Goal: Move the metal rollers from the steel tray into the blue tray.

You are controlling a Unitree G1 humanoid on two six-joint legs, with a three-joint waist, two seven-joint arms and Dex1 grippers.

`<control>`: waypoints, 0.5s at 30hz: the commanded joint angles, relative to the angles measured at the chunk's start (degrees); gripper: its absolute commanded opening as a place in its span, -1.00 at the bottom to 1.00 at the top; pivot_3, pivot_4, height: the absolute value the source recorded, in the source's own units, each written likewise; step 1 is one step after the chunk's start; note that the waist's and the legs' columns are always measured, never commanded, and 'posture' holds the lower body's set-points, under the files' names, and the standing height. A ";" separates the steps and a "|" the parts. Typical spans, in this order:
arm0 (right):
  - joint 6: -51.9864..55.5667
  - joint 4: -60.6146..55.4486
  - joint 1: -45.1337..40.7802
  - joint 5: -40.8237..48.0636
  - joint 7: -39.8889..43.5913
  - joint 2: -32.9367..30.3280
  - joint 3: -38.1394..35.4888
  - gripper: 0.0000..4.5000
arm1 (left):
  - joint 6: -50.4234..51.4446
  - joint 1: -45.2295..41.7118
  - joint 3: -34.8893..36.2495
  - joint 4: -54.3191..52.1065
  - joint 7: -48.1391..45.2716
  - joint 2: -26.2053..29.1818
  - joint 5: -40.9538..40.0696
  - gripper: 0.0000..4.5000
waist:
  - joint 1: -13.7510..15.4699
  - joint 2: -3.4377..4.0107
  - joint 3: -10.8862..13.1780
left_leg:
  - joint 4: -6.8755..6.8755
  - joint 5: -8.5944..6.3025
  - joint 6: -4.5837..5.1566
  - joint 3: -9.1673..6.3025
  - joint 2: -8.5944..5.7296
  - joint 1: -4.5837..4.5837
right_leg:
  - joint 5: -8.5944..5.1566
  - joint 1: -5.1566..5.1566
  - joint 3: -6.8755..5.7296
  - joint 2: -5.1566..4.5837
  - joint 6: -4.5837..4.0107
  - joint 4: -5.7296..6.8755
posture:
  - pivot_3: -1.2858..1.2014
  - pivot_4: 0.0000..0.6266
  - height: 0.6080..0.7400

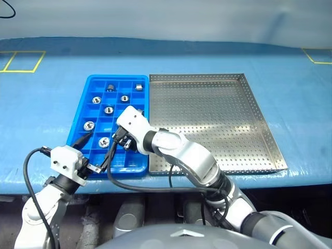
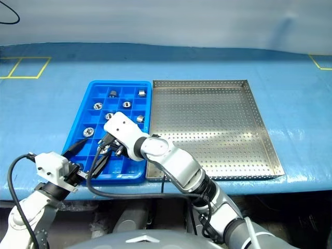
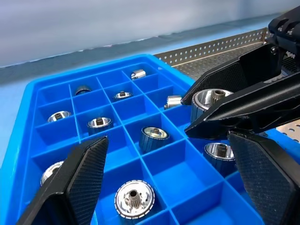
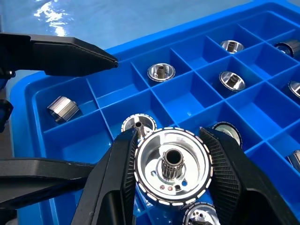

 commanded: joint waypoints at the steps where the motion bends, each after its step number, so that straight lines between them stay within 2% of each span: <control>1: -2.12 1.90 1.11 1.42 3.61 -0.01 3.00 -0.24 | -2.56 0.47 0.97 -4.71 -0.31 -0.40 -2.54 1.00 | 0.11 0.00 0.00 | -0.03 0.00 0.00 0.00 0.01 0.00 | 0.00 0.00 0.00 0.01 -0.01 0.00 | 0.28 -0.52 1.00; 8: -2.73 3.63 1.55 1.10 6.00 0.30 4.19 -0.24 | -1.51 6.41 1.21 -5.50 -4.77 1.25 -6.79 1.00 | 0.55 -0.01 0.01 | -0.17 -0.01 -0.02 -0.03 0.03 0.00 | -0.09 -0.04 -0.05 0.01 -0.14 -0.01 | 0.29 -0.52 1.00; 15: -2.93 4.33 1.31 1.09 7.08 0.80 4.85 -0.24 | -2.35 9.77 2.52 -4.57 -5.07 1.82 -5.23 1.00 | 0.97 0.00 0.02 | -0.17 -0.02 -0.03 -0.06 0.04 0.00 | -0.11 -0.04 -0.08 0.01 -0.14 -0.03 | 0.30 -0.52 1.00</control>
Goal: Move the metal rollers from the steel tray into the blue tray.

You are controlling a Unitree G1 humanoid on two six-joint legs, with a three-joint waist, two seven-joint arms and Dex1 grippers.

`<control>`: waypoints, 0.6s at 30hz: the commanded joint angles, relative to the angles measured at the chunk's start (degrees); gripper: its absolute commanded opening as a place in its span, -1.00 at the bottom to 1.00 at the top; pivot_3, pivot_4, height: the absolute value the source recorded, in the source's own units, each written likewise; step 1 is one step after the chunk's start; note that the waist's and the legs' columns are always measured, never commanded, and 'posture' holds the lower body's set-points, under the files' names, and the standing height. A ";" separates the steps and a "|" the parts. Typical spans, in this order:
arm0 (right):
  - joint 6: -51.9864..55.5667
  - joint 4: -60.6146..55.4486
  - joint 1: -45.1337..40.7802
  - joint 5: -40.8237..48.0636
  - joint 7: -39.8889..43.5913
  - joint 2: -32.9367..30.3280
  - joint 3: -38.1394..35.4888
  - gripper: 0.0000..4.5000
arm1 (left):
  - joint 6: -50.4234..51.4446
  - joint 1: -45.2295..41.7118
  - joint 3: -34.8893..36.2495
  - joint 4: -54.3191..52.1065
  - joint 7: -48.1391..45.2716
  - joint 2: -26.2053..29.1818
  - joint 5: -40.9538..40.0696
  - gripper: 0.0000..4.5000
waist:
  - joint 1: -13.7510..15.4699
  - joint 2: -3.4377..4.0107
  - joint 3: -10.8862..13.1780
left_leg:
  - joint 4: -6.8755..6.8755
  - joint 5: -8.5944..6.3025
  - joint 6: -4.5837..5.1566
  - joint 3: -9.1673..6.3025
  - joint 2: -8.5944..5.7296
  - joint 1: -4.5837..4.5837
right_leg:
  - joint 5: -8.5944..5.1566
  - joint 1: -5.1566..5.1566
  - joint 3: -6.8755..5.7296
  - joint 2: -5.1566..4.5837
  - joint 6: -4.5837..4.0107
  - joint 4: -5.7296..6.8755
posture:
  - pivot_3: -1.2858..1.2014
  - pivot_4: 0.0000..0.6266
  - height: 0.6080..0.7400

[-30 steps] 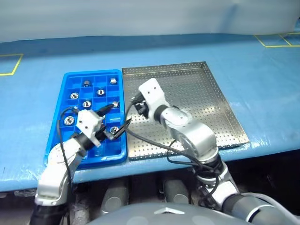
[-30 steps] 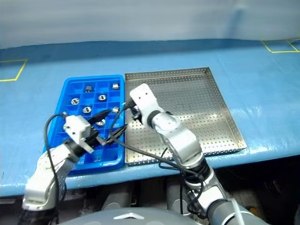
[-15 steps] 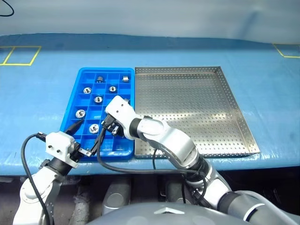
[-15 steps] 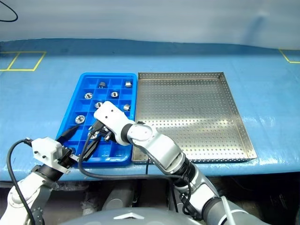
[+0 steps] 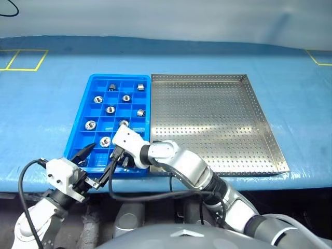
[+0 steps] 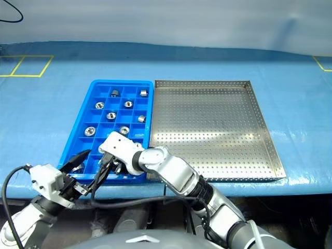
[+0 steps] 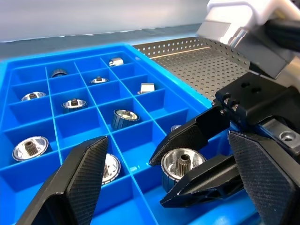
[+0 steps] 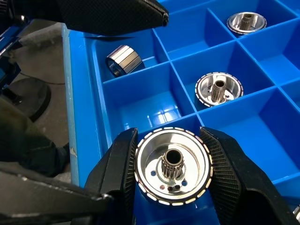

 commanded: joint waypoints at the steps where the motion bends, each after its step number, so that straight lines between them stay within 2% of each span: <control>1: -1.00 -1.05 -0.67 0.50 0.62 1.10 -0.19 -0.24 | -1.68 0.75 1.46 -1.36 0.44 0.03 0.32 1.00 | 0.15 0.00 0.00 | 0.00 0.00 0.00 0.00 0.00 -0.01 | 0.00 -0.01 -0.01 0.00 0.00 0.00 | 0.30 -0.52 1.00; 9: -2.33 3.09 0.02 -0.82 0.84 0.71 0.75 -0.24 | -3.87 3.09 2.67 0.91 -0.61 -0.32 -0.20 1.00 | 0.65 0.01 0.00 | -0.04 -0.03 -0.04 -0.04 0.00 -0.01 | -0.03 -0.03 -0.05 0.01 -0.03 -0.02 | 0.31 -0.52 1.00; 11: -2.38 3.93 0.25 -1.08 0.31 0.78 -0.04 0.09 | -4.27 3.04 2.71 1.18 -0.75 -0.32 -0.21 1.00 | 0.68 0.01 0.00 | -0.04 -0.03 -0.05 -0.04 0.00 -0.01 | -0.04 -0.03 -0.05 0.01 -0.03 -0.02 | 0.31 -0.52 1.00; 16: -2.08 1.18 -0.04 -0.73 0.46 -0.34 -2.40 0.67 | -4.51 0.88 2.80 2.18 -1.71 0.47 -1.03 1.00 | 0.68 0.04 0.01 | -0.07 -0.03 -0.06 -0.05 0.04 0.04 | -0.06 -0.03 -0.08 0.04 -0.06 -0.01 | 0.29 -0.52 1.00; 18: -2.08 -0.16 -0.14 -0.35 0.90 -0.92 -3.03 0.67 | -4.49 -0.01 2.86 2.44 -1.99 0.65 -1.22 1.00 | 0.72 0.02 0.01 | -0.07 -0.03 -0.06 -0.07 0.03 0.02 | -0.06 -0.03 -0.11 0.03 -0.07 -0.02 | 0.28 -0.52 1.00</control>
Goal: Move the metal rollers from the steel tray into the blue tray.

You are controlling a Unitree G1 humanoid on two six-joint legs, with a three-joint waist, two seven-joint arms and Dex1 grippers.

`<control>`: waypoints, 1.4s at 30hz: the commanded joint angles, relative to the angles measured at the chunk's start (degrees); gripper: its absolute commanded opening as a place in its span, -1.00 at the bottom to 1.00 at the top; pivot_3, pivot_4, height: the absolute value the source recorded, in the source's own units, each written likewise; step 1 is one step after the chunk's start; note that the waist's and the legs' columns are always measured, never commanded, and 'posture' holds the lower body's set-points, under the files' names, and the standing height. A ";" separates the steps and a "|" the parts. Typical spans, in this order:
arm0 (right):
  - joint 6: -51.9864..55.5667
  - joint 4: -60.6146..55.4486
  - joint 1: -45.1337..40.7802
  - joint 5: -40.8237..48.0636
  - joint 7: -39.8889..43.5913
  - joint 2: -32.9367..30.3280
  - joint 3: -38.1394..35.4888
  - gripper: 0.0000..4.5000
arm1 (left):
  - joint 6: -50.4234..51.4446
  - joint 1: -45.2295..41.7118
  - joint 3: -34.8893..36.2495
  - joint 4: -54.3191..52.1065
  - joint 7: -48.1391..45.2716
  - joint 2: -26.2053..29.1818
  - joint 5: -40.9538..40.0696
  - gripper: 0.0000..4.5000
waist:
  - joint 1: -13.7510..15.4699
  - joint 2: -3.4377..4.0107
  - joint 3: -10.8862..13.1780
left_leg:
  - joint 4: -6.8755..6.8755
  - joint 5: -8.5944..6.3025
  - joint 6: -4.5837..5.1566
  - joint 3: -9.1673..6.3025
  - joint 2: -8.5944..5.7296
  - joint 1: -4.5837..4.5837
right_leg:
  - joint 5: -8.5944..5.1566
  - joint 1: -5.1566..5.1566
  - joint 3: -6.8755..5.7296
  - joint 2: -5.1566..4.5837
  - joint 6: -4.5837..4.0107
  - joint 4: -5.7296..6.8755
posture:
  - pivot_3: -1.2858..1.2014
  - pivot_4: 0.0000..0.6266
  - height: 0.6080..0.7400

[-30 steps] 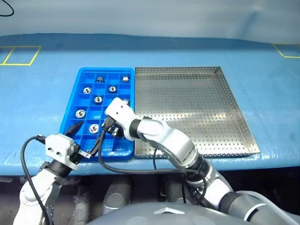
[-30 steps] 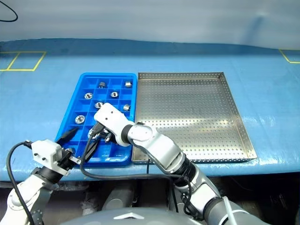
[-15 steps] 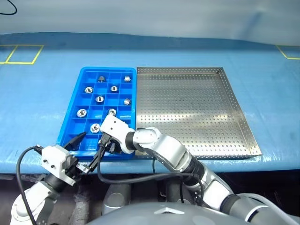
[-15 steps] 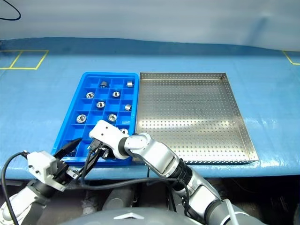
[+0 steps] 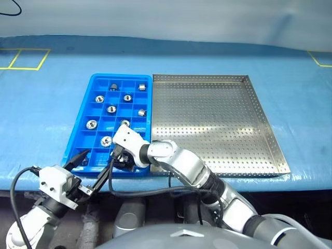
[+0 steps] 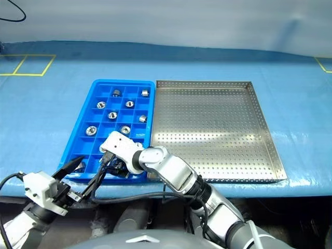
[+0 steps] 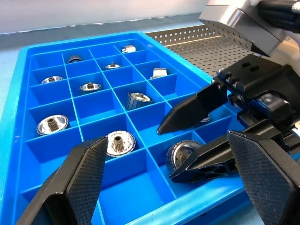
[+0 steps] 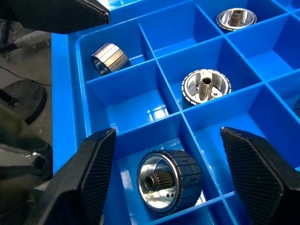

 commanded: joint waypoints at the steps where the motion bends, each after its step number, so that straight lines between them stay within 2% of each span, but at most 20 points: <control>1: 0.13 -4.11 -0.09 0.74 0.60 -0.78 -2.23 0.67 | -0.87 -1.89 0.66 -0.28 -0.59 0.82 -1.17 1.00 | -0.04 -0.03 -0.01 | 0.00 0.00 0.00 0.00 0.00 0.00 | 0.00 0.01 0.00 0.00 0.00 -0.02 | 0.27 -0.52 1.00; 8: -2.22 -15.44 3.95 1.25 -2.47 -4.93 -13.13 0.67 | 4.09 -15.59 -0.90 -0.20 1.69 3.64 -2.95 1.00 | -0.16 -0.06 -0.03 | 0.03 0.03 -0.04 -0.05 -0.04 -0.06 | 0.02 0.06 -0.05 -0.01 0.03 -0.01 | 0.19 -0.52 1.00; 14: -5.45 -24.14 12.79 -0.34 -4.38 -12.25 -18.08 0.67 | 7.35 -29.17 -7.77 3.68 5.09 4.23 2.59 1.00 | -1.73 -0.06 -0.03 | 0.04 0.03 -0.05 0.03 -0.07 -0.05 | 0.08 0.08 0.03 -0.01 0.12 -0.01 | 0.11 -0.52 1.00; 20: -10.74 -29.56 24.00 -2.73 -7.32 -17.07 -21.55 0.67 | 7.27 -37.88 -14.40 8.81 6.02 2.84 7.08 1.00 | -4.06 -0.07 -0.04 | 0.03 0.03 -0.05 0.14 -0.04 0.01 | 0.21 0.08 0.13 0.01 0.35 0.01 | 0.04 -0.52 1.00; 25: -13.61 -32.41 32.43 -4.13 -10.58 -17.96 -25.30 0.67 | 7.56 -40.71 -18.48 11.47 4.91 2.77 8.74 1.00 | -6.00 -0.07 -0.04 | 0.06 0.03 -0.04 0.19 -0.02 0.03 | 0.23 0.09 0.19 0.01 0.38 0.02 | -0.01 -0.52 1.00; 30: -16.49 -33.94 37.21 -4.86 -12.14 -18.01 -27.32 0.67 | 8.02 -41.89 -19.87 12.90 4.38 2.43 8.74 1.00 | -7.07 -0.07 -0.04 | 0.16 0.03 -0.03 0.26 0.00 0.05 | 0.21 0.10 0.27 0.06 0.36 0.06 | -0.02 -0.52 1.00; 42: -19.87 -32.41 37.68 -5.83 -13.28 -16.25 -27.24 0.67 | 8.88 -38.83 -18.81 11.25 4.09 3.56 8.46 1.00 | -7.09 -0.07 -0.04 | 0.29 0.01 0.00 0.29 0.01 0.05 | 0.21 0.13 0.37 0.08 0.35 0.07 | 0.01 -0.52 1.00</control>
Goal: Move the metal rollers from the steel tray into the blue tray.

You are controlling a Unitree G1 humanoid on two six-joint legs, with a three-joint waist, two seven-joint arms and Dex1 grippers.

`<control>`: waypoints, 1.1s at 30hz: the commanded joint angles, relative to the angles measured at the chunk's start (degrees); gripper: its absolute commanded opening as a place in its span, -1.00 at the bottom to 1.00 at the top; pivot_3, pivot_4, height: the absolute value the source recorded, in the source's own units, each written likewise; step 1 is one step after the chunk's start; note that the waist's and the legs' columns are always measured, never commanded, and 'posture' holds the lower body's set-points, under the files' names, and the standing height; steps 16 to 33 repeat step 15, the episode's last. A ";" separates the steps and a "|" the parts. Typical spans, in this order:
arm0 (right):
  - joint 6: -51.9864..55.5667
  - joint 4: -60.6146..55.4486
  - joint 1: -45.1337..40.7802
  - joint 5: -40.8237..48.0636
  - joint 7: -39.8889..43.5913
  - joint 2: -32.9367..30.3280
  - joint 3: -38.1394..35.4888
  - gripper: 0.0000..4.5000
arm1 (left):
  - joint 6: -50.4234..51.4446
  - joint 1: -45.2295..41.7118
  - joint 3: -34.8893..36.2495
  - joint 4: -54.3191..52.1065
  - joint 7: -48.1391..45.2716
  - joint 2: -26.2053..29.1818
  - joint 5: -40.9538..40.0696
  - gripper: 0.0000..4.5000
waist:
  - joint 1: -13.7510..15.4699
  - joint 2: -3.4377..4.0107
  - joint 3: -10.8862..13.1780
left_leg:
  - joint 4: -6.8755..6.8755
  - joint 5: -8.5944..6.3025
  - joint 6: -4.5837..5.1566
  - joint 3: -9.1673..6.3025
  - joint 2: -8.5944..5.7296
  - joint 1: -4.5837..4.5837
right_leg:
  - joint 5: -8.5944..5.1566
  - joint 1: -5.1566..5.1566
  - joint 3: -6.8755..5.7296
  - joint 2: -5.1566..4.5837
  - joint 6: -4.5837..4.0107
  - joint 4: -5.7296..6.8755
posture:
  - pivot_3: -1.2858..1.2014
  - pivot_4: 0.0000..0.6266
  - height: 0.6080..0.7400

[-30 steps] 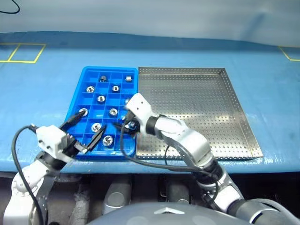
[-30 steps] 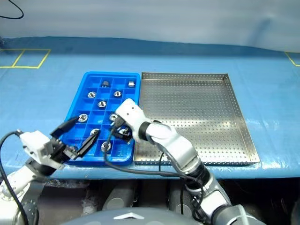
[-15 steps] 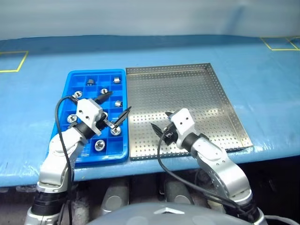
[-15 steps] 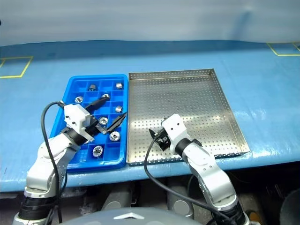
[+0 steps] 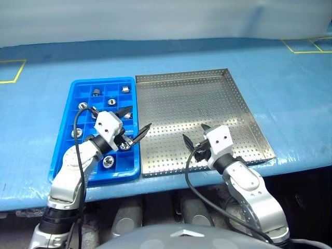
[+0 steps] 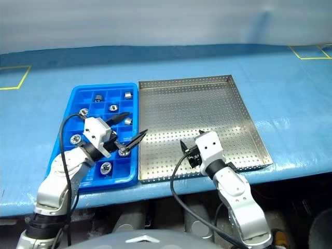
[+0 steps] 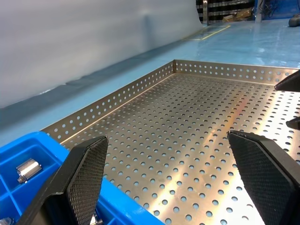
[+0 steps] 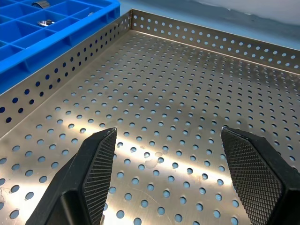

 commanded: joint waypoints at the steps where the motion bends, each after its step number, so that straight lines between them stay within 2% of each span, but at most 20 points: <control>1: -1.92 -0.89 -0.88 0.01 0.46 0.23 0.40 0.67 | -0.12 1.14 1.35 -2.44 0.30 0.33 -0.24 1.00 | 0.07 0.00 0.00 | 0.00 0.00 0.00 0.00 0.00 0.00 | 0.00 0.00 0.00 0.00 0.00 0.00 | 0.02 -0.52 1.00; 14: -2.26 0.75 -2.50 0.21 2.59 -0.19 0.49 0.67 | 0.25 5.08 2.07 -4.25 2.25 -1.42 -1.38 1.00 | 1.26 0.00 0.00 | 0.03 0.00 0.01 -0.02 0.00 0.00 | 0.00 0.02 0.00 -0.02 -0.01 0.01 | 0.05 -0.52 1.00; 33: -2.22 0.82 -2.62 0.17 2.69 -0.21 0.50 0.67 | 0.23 5.19 2.04 -4.37 2.26 -1.45 -1.33 1.00 | 1.26 0.00 0.00 | 0.04 0.00 0.00 -0.02 0.00 0.00 | 0.00 0.02 -0.01 -0.01 -0.01 0.01 | 0.05 -0.52 1.00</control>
